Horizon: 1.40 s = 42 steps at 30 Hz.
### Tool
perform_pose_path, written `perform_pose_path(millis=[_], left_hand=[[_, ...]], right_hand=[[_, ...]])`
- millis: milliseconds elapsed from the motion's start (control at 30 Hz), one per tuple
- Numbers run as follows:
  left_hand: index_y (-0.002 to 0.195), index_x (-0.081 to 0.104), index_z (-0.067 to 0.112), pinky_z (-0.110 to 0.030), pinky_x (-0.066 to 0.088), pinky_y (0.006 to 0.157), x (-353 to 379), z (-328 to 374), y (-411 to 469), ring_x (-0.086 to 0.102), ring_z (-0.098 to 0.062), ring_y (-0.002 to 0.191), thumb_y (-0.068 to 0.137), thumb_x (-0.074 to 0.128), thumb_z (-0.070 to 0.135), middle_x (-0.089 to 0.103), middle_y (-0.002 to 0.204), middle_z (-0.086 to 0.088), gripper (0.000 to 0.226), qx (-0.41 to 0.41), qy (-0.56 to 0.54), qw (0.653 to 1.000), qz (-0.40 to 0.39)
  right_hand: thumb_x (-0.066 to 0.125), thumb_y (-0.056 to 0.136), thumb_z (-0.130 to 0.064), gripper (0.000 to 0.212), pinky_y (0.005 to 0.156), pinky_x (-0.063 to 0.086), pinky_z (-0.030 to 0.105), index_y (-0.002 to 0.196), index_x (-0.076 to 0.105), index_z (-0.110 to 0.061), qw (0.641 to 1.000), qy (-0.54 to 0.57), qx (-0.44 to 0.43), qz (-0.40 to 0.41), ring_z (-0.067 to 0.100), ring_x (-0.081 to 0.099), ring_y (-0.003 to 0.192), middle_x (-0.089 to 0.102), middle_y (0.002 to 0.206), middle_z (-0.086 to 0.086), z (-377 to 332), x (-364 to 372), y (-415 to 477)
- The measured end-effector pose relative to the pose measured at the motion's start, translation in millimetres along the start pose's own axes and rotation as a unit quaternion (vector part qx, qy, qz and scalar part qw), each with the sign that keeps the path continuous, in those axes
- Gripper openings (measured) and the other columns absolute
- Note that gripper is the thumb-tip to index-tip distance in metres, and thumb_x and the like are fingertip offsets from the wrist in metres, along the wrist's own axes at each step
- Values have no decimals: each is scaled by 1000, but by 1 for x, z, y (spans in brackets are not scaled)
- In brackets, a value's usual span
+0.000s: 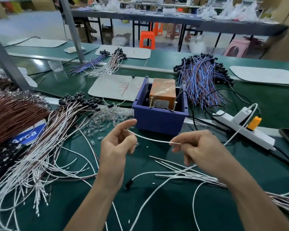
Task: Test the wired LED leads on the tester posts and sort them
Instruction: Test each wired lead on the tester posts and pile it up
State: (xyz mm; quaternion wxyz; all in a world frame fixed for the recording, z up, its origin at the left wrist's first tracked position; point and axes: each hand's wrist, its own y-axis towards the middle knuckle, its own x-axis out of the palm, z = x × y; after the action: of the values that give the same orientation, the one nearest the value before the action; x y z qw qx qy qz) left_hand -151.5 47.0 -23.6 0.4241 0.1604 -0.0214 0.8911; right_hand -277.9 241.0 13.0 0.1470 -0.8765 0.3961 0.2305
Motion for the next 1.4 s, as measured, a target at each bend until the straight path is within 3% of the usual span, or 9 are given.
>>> perform_pose_path(millis=[133,233,300,633,800,900,1033,1233,1400], left_hand=[[90,83,21,-18,51,64,9,4,3,57,-10,64,77,82,18,67,73,1,13,-18,-12,1000,17],[86,84,21,-20,55,66,10,3,4,64,-11,66,75,75,24,73,75,-5,14,-23,-6,999,21],[87,84,20,-21,57,68,12,2,4,66,-12,66,74,76,27,74,75,-6,17,-27,2,1000,14],[81,84,19,-17,53,65,8,3,8,63,-10,66,67,85,24,75,76,-3,15,-16,0,999,35],[63,74,12,-18,36,55,11,4,-5,44,-8,56,72,69,30,52,52,-1,21,66,132,988,-40],[57,65,10,-22,33,51,21,5,-19,41,-10,52,69,64,27,50,50,-8,21,91,204,968,-113],[49,50,24,-20,30,51,28,6,-25,38,-4,51,65,62,17,44,50,7,20,120,261,947,-142],[50,45,19,-25,27,50,23,7,-28,35,-8,51,62,57,19,40,52,4,17,173,329,911,-180],[50,42,21,-28,26,49,20,9,-30,34,-7,52,62,56,18,38,52,5,18,172,320,912,-190]], right_hand=[[54,95,2,40,61,58,41,88,79,-29,999,-32,19,9,15,63,51,76,80,-7,3,3,-3],[64,94,-14,26,65,53,15,90,79,-35,991,-129,-1,27,-2,67,69,73,79,-26,-3,6,-3],[66,93,-19,23,74,50,8,94,77,-39,986,-158,-31,34,-10,66,81,72,84,-31,-14,13,-1],[69,94,-21,20,50,37,14,76,76,-27,996,27,-42,71,2,51,48,69,60,-3,-22,41,13],[55,102,-4,34,52,43,28,75,71,-18,956,290,2,33,20,54,56,72,75,13,-21,41,12],[55,102,-5,31,43,30,22,79,72,-15,945,327,-3,28,15,38,46,61,64,11,-28,48,14],[66,96,-7,15,44,29,23,89,77,-14,941,336,0,35,13,35,48,49,56,2,-34,52,18],[71,93,-6,14,45,28,22,99,78,-16,926,371,17,71,13,36,50,56,62,7,-31,51,25],[61,98,-2,21,45,27,20,102,76,-16,928,364,34,68,11,33,47,62,67,9,-28,46,28]])
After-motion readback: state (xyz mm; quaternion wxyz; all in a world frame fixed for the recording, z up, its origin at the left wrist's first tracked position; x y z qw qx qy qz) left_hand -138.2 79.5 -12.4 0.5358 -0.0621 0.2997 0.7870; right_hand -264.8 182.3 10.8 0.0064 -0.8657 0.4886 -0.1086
